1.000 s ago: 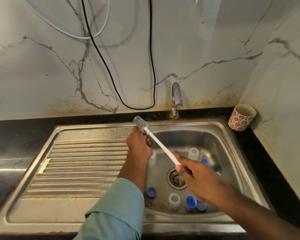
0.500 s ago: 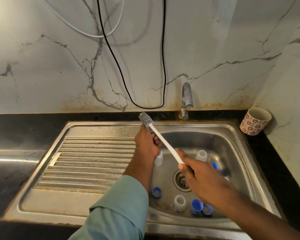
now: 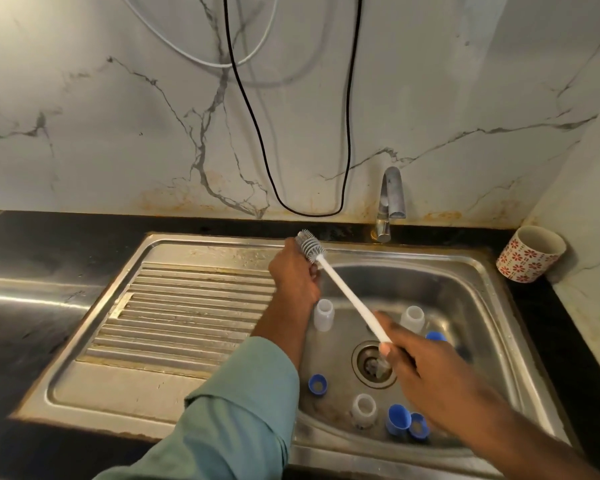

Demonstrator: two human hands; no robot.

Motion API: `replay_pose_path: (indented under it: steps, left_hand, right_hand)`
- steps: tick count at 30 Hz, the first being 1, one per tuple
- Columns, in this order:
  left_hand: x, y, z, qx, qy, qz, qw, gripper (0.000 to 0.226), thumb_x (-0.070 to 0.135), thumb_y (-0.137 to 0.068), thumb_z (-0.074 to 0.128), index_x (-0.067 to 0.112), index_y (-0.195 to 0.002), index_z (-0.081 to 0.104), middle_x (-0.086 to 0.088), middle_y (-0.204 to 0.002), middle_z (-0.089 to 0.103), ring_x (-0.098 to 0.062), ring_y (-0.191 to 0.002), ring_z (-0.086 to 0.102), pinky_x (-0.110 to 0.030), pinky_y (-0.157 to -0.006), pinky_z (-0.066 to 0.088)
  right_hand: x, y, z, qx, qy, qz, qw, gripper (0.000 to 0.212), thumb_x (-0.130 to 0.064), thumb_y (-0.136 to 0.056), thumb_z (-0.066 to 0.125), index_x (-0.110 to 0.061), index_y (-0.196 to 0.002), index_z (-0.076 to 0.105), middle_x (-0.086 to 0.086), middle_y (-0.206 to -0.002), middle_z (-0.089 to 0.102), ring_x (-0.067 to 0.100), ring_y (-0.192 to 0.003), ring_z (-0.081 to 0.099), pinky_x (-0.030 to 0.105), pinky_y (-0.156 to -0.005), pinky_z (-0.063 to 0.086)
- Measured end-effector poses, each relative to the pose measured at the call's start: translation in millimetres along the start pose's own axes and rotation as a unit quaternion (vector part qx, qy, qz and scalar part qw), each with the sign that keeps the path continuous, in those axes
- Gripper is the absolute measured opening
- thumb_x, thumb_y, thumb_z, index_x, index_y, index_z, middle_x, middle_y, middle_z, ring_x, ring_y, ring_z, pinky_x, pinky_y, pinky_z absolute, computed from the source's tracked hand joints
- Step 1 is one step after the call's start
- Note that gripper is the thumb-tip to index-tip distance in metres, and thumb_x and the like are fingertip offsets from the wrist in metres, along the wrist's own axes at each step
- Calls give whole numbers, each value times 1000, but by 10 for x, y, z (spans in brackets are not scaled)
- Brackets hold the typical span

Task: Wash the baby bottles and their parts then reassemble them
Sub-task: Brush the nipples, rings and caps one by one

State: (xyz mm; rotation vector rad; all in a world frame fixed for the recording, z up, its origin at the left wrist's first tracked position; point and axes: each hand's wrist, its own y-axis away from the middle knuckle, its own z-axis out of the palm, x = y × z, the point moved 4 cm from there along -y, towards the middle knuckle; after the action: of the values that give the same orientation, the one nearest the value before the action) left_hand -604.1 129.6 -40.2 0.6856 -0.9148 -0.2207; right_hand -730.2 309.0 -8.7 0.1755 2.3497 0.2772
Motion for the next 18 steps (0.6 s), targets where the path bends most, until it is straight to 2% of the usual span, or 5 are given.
replay_pose_path:
  steps: [3,7,11,15,18]
  left_hand:
    - [-100,46,16,-7,-29,-5,1000,18,20,-96,56,11,-82,61,-2,-59,47,-9,-44,37,-20,-40,32]
    - [-7,50,-33,11,29,-8,1000,20,19,-98,55,9,-82,60,-3,-62,52,-11,-49,46,-19,-40,38]
    - [-125,73,-15,2,-22,4,1000,20,22,-95,59,10,-79,62,-1,-57,48,-9,-43,40,-20,-41,34]
    - [52,28,-63,30,46,8,998,12,15,-95,57,5,-89,62,-8,-70,57,-16,-56,57,-24,-47,47]
    - [-96,48,-34,-2,-35,12,999,21,26,-96,61,10,-82,63,-1,-56,50,-8,-45,41,-19,-39,34]
  right_hand:
    - [-33,-94,-51,17,21,-3,1000,45,-34,-104,33,-48,-147,26,2,-69,53,6,-51,46,16,-49,39]
    - [-66,66,15,-6,2,-3,1000,45,-35,-104,34,-51,-146,25,-20,-57,55,-4,-45,50,15,-46,38]
    - [-19,-78,9,21,-6,9,1000,45,-36,-104,36,-51,-146,28,-4,-75,64,9,-62,62,27,-59,55]
    - [-50,70,93,-24,19,2,1000,38,-40,-103,30,-52,-139,34,-12,-57,50,-3,-47,51,15,-58,40]
    - [-15,-53,46,15,15,1,1000,43,-41,-102,32,-48,-144,30,-3,-69,58,4,-52,51,26,-52,47]
